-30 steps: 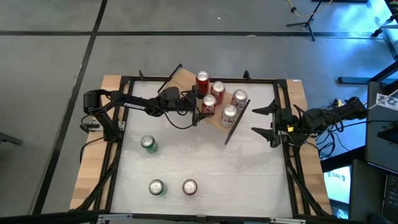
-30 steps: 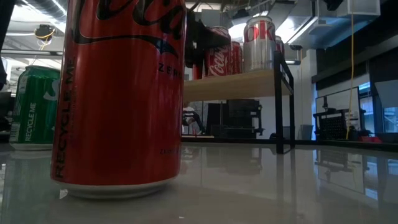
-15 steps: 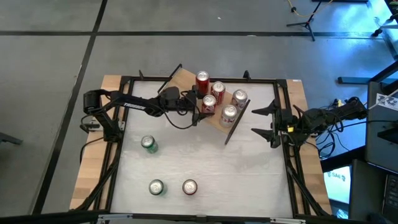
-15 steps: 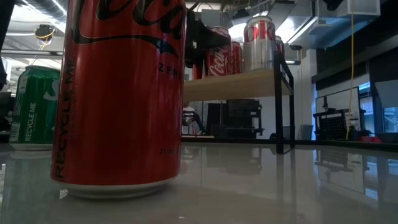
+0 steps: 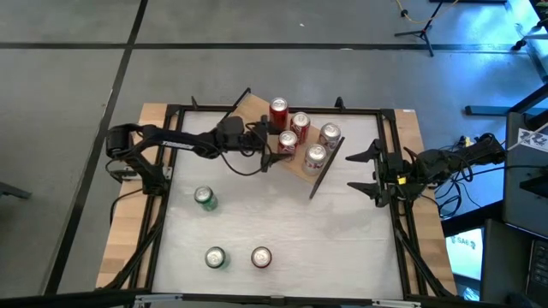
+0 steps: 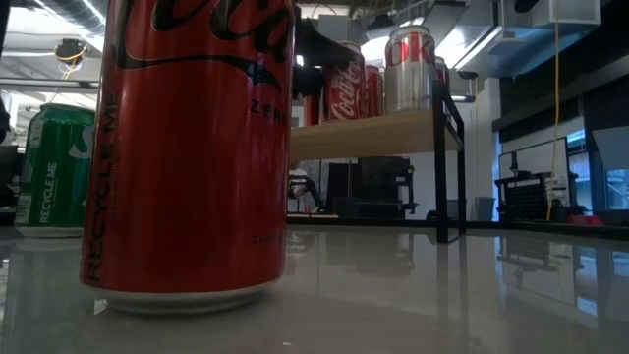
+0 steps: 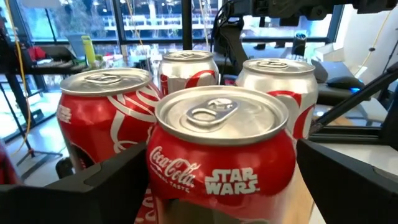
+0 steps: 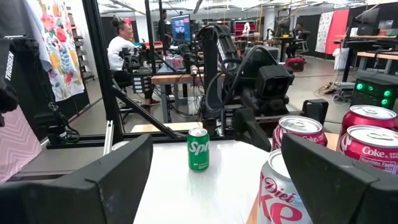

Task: Place canned beverage on shelf
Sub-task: Put the red-white soda can on the shelf aligned with the other red-white soda cans

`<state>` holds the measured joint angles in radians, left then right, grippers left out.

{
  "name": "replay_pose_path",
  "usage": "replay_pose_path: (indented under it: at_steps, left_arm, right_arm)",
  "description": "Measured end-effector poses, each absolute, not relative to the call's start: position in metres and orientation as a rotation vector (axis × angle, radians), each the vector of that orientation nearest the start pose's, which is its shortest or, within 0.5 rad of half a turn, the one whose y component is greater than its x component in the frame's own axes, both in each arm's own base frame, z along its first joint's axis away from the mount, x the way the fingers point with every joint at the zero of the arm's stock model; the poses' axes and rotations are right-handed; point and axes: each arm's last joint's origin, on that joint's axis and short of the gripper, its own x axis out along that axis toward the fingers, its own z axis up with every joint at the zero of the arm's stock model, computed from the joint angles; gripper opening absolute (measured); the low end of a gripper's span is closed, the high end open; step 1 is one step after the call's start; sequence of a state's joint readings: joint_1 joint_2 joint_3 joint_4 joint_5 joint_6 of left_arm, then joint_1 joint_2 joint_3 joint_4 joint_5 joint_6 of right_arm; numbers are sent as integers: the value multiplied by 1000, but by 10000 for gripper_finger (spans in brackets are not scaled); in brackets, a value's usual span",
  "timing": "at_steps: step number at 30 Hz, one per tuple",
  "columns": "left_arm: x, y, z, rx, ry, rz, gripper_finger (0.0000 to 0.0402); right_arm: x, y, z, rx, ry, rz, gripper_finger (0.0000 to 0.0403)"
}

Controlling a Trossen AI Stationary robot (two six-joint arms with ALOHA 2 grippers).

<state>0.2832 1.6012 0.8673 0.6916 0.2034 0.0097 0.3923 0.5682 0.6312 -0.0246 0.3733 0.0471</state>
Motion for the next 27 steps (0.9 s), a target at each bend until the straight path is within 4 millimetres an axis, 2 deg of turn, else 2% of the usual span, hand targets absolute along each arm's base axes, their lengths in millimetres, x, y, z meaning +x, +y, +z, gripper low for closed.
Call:
replay_pose_path:
  at_steps: [9,15,27]
  left_arm:
    - [317,86,258,-25,142,79,375]
    - [308,84,269,-21,138,107,375]
    - [307,82,260,-45,240,110,375]
  right_arm:
    - [127,41,324,61,-35,20,349]
    - [129,42,323,57,-25,20,349]
    - [132,43,322,52,-13,19,349]
